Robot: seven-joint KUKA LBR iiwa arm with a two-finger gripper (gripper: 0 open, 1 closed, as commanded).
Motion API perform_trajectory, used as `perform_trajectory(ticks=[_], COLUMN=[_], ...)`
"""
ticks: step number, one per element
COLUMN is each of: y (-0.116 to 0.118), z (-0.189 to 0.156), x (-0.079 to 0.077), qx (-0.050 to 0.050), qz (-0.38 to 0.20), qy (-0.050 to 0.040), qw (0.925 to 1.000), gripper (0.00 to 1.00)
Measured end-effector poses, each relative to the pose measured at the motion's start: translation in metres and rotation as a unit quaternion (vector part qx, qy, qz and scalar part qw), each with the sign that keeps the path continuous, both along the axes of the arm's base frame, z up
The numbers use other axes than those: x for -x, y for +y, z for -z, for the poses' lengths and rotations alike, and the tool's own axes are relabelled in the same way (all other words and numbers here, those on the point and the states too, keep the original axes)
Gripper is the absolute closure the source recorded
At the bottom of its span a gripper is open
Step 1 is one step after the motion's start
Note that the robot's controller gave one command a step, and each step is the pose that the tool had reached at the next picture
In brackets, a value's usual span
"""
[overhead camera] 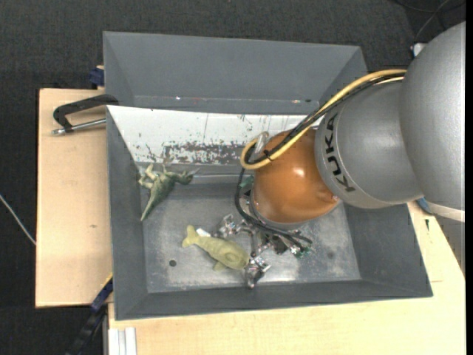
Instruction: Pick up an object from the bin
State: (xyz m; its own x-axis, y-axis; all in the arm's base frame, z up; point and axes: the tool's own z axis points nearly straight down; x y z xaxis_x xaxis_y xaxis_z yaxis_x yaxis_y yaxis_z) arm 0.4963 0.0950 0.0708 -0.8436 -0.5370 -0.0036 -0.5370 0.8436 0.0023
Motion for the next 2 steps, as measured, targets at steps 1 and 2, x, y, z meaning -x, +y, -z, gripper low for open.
perform_trajectory(ticks=[1,2], y=[0.025,0.046], z=[-0.126,-0.014], x=[0.003,-0.014], qx=[0.000,0.001], qz=[-0.084,-0.134], qy=[-0.0060,0.0030], qw=[0.9965,0.9910], gripper=[0.00,0.00])
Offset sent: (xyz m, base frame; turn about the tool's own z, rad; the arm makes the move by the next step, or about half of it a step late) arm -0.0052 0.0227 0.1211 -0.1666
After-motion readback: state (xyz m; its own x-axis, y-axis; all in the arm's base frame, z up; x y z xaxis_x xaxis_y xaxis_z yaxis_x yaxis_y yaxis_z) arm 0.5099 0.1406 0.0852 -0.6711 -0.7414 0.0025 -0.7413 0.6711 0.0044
